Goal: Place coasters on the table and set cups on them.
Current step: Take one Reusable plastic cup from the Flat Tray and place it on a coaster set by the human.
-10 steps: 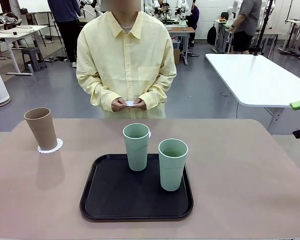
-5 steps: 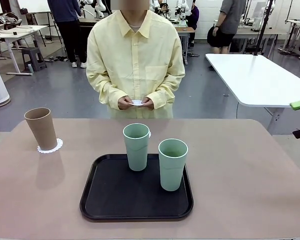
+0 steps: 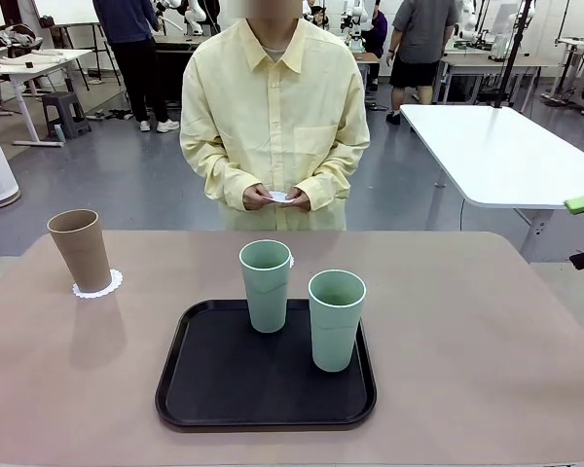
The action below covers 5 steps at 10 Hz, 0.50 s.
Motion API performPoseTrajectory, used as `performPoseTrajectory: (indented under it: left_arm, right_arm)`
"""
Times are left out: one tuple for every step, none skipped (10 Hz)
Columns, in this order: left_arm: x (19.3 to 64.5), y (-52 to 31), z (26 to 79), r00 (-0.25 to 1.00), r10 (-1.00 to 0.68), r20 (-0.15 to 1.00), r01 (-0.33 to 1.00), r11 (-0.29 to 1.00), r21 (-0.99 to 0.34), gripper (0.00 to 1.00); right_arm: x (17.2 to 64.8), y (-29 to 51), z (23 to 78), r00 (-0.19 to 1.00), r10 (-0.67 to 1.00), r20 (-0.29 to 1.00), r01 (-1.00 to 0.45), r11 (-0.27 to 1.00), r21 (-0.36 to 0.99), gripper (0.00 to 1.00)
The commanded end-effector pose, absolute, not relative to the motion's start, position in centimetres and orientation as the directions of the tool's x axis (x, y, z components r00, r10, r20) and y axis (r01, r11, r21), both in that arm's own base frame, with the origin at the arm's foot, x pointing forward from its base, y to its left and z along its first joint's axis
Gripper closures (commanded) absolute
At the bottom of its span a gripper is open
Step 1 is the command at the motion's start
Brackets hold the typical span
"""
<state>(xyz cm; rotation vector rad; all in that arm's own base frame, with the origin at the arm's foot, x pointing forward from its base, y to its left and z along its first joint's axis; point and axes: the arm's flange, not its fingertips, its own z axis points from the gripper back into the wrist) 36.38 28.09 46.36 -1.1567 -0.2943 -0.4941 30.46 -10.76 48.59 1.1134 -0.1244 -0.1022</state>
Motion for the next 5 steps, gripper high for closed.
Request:
performPoseTrajectory:
  left_arm:
    - [36.6, 24.7, 50.1, 0.762, -0.364, 0.535, 0.647, 0.394, -0.653, 0.00]
    - [37.4, 22.5, 52.2, 0.712, -0.415, 0.566, 0.702, 0.412, -0.581, 0.00]
    - [37.9, 20.3, 53.7, 0.661, -0.478, 0.578, 0.750, 0.390, -0.535, 0.00]
    - [38.3, 17.7, 54.9, 0.607, -0.546, 0.578, 0.793, 0.365, -0.488, 0.00]
    - [38.3, 14.8, 55.7, 0.550, -0.611, 0.569, 0.831, 0.331, -0.448, 0.00]
  right_arm:
    - [30.8, -10.6, 48.7, 0.987, -0.147, 0.071, -0.005, 0.407, 0.913, 0.00]
    - [30.8, -10.6, 48.7, 0.987, -0.147, 0.071, -0.005, 0.407, 0.913, 0.00]
    - [30.8, -10.6, 48.7, 0.987, -0.147, 0.071, -0.005, 0.407, 0.913, 0.00]
    - [30.8, -10.6, 48.7, 0.987, -0.147, 0.071, -0.005, 0.407, 0.913, 0.00]
    - [30.8, -10.6, 48.7, 0.987, -0.147, 0.071, -0.005, 0.407, 0.913, 0.00]
